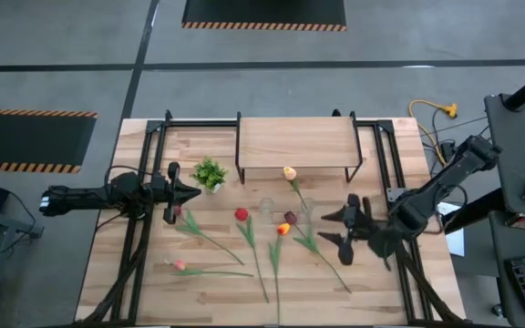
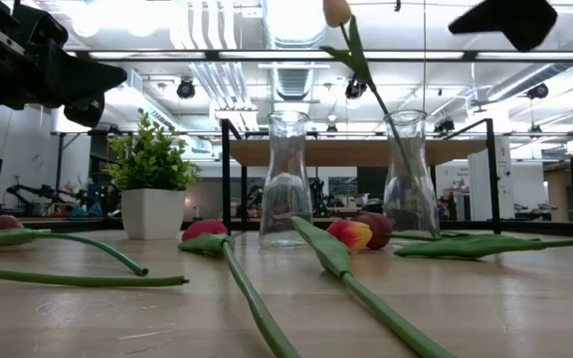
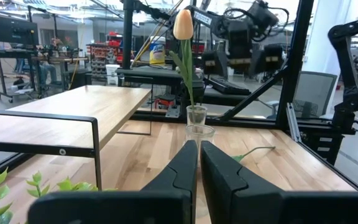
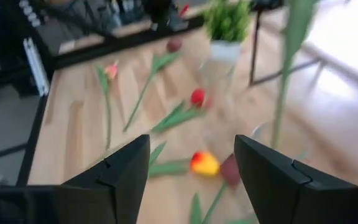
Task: Pick and place flowers into a vace then onto a shelf
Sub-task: Put the right dark red tulip into the right transparent vase
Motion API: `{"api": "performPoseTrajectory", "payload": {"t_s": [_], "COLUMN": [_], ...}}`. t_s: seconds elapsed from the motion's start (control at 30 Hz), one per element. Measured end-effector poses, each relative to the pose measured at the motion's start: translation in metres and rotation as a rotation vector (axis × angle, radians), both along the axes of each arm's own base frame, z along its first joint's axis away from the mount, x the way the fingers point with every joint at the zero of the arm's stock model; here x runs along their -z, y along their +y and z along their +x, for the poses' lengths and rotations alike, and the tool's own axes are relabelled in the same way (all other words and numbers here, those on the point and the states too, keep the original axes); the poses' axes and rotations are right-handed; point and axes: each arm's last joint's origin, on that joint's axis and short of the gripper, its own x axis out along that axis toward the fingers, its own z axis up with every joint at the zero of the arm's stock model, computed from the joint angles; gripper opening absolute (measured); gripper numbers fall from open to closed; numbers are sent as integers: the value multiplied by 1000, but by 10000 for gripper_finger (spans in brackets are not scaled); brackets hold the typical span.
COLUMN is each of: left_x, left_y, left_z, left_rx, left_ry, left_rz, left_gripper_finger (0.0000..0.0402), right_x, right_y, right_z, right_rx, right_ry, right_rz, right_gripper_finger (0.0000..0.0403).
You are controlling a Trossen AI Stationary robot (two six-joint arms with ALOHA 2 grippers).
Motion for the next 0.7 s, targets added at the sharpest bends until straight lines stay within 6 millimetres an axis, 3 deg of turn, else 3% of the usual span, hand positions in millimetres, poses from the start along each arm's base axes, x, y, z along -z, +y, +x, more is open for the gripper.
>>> {"api": "performPoseTrajectory", "payload": {"t_s": [0.17, 0.7], "left_x": [0, 0], "left_y": [0, 0], "left_z": [0, 0], "left_rx": [0, 0], "left_ry": [-1, -1], "left_rz": [0, 0], "left_gripper_finger": [3, 3], "right_x": [25, 70], "right_y": [13, 43], "right_z": [13, 44], "right_rx": [-36, -99], "right_ry": [114, 329], "right_rz": [31, 50], "right_gripper_finger": [219, 219]}}
